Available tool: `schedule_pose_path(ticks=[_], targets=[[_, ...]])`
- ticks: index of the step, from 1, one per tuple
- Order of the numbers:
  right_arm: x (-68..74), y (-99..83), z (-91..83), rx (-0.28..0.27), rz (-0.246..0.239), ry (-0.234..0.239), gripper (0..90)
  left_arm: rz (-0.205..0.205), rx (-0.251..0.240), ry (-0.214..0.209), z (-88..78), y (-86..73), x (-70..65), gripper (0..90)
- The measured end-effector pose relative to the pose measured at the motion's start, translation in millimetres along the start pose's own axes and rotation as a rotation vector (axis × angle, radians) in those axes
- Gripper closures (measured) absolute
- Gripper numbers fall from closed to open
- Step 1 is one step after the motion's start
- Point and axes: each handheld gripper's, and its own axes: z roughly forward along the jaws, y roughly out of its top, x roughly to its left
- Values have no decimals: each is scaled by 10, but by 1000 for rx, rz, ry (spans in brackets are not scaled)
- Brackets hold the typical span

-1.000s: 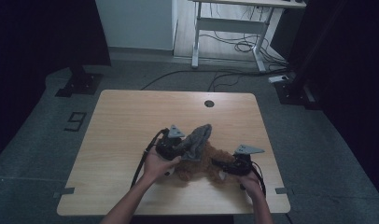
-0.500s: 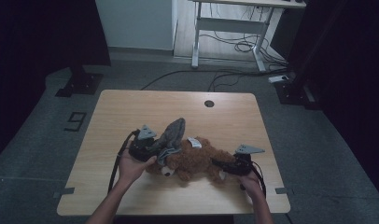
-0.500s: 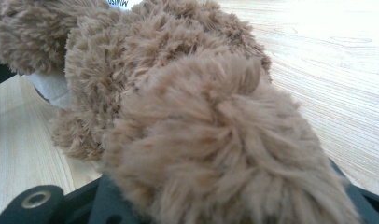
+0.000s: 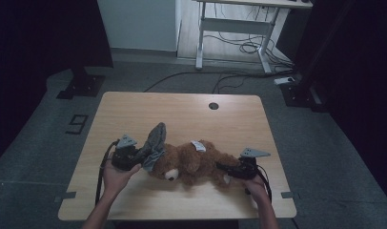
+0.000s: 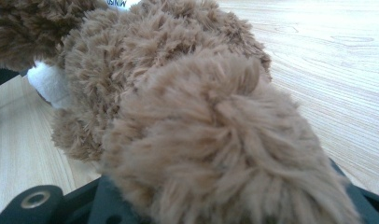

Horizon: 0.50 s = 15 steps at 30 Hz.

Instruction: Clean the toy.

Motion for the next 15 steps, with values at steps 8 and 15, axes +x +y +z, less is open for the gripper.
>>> schedule_pose_path(ticks=[8, 15], targets=[[-9, -3, 5, 0, 6, -12, 543, -1, 72, 31, 98, -247, 23, 781], [-11, -5, 6, 1, 9, -23, 544, -1, 158, 55, 316, -452, 21, 783]])
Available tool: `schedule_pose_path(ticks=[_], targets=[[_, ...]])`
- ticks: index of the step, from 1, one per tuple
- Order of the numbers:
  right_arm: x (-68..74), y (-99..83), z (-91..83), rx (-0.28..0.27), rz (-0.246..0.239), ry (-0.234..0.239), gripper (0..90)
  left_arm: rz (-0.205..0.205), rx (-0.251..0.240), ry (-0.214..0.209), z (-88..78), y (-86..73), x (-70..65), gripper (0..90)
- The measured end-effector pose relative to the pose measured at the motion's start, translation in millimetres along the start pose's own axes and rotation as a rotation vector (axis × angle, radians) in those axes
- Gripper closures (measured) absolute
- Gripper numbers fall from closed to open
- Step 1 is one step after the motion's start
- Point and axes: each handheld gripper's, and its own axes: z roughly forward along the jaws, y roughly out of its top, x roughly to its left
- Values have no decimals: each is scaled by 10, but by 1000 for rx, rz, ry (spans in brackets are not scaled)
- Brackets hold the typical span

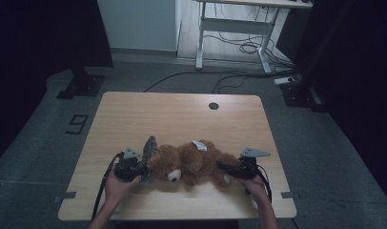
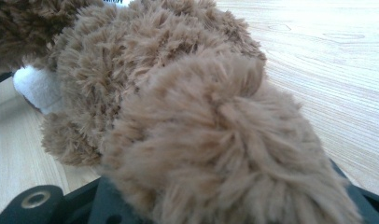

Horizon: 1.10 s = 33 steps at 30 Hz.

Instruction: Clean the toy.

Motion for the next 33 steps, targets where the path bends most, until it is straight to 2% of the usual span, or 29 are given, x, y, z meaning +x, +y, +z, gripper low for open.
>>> schedule_pose_path(ticks=[5, 8, 12, 15, 17, 20, 24, 29, 33], targets=[[0, 3, 5, 2, 0, -9, 545, -29, -9, -18, 28, 49, 63, 783], [1, 4, 2, -1, -4, -17, 545, -27, -47, -9, -106, 183, 114, 783], [-13, 1, -7, -7, -3, -33, 546, 25, -145, 17, -436, 467, 50, 782], [-8, 2, -9, -5, -10, -29, 547, 50, -200, -12, -597, 663, -50, 781], [5, 6, -8, -5, -16, -27, 546, 76, -219, -32, -646, 812, -156, 780], [12, 7, -10, -4, -19, -26, 546, 102, -219, -58, -602, 956, -293, 778], [10, 6, -13, -6, -18, -19, 544, 116, -185, -84, -381, 1064, -444, 777], [18, 12, -30, -3, -27, -8, 537, 124, -110, -111, -88, 999, -542, 777], [38, 26, -43, 3, -38, 2, 515, 113, -111, -140, -79, 894, -520, 778]])
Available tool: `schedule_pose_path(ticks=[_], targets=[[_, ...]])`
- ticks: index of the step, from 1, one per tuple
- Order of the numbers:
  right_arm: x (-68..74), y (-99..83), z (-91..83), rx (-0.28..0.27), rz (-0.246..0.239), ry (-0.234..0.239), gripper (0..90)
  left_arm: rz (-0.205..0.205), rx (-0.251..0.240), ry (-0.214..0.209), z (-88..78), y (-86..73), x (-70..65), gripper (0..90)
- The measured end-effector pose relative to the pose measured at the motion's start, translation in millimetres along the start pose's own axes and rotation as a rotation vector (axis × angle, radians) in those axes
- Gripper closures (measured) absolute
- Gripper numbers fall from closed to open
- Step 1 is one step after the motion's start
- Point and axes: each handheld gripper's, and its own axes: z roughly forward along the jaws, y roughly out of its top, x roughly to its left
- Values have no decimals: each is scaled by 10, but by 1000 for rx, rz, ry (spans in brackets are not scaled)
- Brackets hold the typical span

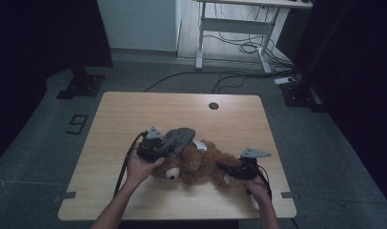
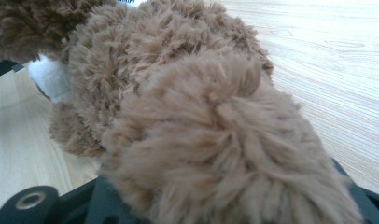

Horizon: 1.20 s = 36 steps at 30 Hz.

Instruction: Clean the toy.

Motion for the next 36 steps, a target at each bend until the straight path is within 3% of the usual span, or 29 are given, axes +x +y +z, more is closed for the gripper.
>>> schedule_pose_path(ticks=[6, 11, 14, 16, 21, 25, 29, 32, 36], targets=[[38, 71, -115, -18, -9, 14, 394, 0, -11, -24, -38, -121, -19, 780], [76, 227, -294, -55, -15, 22, 304, 2, -33, -34, -65, -226, -61, 782], [92, 325, -361, -79, -11, 51, 265, 6, -43, -43, -86, -289, -100, 782], [93, 395, -373, -72, -12, 53, 243, 15, -46, -48, -109, -332, -136, 783], [125, 535, -243, 14, -32, 47, 207, 20, -56, -62, -166, -419, -179, 783], [197, 502, 7, 111, -42, 91, 176, 16, -66, -76, -206, -490, -200, 782], [297, 347, 247, 216, -54, 157, 146, 19, -66, -91, -230, -544, -224, 782], [320, 235, 343, 252, -46, 149, 232, 25, -66, -92, -243, -573, -244, 781], [312, 164, 338, 194, -35, 141, 447, 28, -81, -83, -251, -596, -258, 781]])
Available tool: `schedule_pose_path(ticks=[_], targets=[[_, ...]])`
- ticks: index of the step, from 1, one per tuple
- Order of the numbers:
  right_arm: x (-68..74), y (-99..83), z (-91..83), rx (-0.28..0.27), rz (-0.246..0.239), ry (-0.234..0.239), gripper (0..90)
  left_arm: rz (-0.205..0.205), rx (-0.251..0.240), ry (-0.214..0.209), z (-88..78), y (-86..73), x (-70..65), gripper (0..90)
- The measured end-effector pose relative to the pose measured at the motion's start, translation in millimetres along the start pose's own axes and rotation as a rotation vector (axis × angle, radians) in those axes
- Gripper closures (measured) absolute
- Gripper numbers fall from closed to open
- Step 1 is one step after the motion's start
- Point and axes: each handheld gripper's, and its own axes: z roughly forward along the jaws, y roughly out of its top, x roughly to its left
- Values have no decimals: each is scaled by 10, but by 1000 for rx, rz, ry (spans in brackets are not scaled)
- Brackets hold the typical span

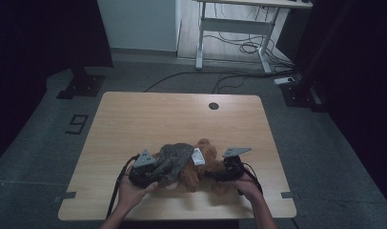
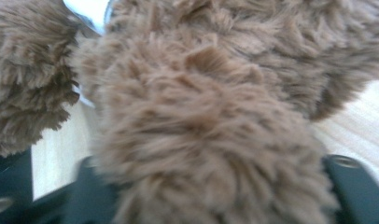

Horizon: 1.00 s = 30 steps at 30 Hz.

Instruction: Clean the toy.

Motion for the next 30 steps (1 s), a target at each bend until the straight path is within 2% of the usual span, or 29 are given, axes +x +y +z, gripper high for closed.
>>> schedule_pose_path(ticks=[3, 9, 13, 16, 18, 20, 24, 26, 27, 30], targets=[[18, 20, 2, -27, -19, -43, 520, -3, -14, 12, 7, 16, -4, 780], [-32, 128, 33, -92, -42, -125, 564, 8, -39, 60, 52, 188, 57, 781], [-135, 231, 75, -147, -40, -195, 565, 3, -44, 112, 186, 381, 226, 781], [-220, 307, 111, -165, -59, -248, 559, -23, -38, 123, 299, 492, 347, 780], [-260, 310, 125, -166, -59, -250, 553, -28, -33, 123, 328, 534, 356, 780], [-287, 283, 128, -161, -61, -242, 542, -16, -35, 122, 313, 570, 333, 777], [-252, 232, 103, -136, -111, -231, 518, 1, -58, 125, 233, 706, 287, 774], [-236, 204, 98, -128, -116, -229, 508, 7, -56, 128, 246, 786, 266, 773], [-229, 184, 99, -128, -114, -227, 502, 7, -50, 125, 268, 803, 259, 773], [-224, 144, 105, -130, -105, -219, 477, 9, 17, 125, 442, 794, 253, 772]])
